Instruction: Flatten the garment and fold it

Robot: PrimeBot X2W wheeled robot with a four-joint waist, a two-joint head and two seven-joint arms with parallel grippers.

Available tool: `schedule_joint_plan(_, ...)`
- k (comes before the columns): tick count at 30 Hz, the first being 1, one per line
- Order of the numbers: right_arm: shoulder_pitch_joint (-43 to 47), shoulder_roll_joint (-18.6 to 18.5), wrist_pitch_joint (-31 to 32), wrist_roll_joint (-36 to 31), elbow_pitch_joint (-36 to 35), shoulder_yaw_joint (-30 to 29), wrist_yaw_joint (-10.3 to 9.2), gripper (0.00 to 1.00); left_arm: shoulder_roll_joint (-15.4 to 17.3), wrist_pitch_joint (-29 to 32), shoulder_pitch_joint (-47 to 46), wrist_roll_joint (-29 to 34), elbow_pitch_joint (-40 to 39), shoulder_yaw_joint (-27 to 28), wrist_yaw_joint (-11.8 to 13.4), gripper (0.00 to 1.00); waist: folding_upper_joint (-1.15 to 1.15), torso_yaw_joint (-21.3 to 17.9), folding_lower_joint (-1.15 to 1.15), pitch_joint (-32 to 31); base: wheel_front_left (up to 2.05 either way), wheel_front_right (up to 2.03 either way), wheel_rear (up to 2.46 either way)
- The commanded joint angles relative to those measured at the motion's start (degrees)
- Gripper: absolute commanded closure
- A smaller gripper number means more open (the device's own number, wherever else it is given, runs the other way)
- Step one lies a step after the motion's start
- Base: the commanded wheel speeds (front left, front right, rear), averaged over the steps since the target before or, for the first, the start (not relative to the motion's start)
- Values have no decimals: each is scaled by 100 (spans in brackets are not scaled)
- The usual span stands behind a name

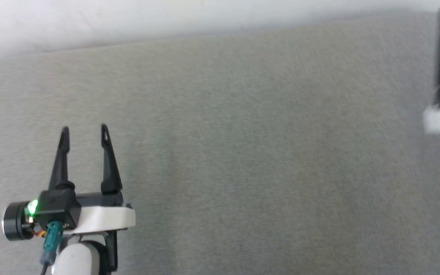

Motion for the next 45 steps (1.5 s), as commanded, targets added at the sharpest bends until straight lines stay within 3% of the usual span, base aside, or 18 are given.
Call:
schedule_joint_plan(1, 222, 119, -25, 88, -93, 29, -12, 0, -38, -27, 85, -23, 49, 34, -29, 0, 0, 345, 1, -331, 0, 0, 0)
schedule_joint_plan(13, 2148, 1154, -26, 585, -490, 63, -12, 0, -171, -27, 358, 55, 478, 52, -140, 0, 0, 696, 1, -784, 0, 0, 0)
schedule_joint_plan(29, 3180, 1426, -26, 443, -908, 15, -12, 0, -255, -27, 591, 56, 656, 4, -270, 0, 0, 722, 1, -954, 0, 0, 0)
schedule_joint_plan(30, 3140, 1402, 2, 475, -870, 14, -1, 100, -251, 0, 518, 47, 647, 1, -252, 100, 0, 722, 1, -954, 0, 0, 0)
schedule_joint_plan(45, 3126, 1400, 129, 412, -845, 38, -1, 100, -261, 125, 516, 65, 643, 9, -307, 100, 0, 720, 1, -981, 0, 0, 0)
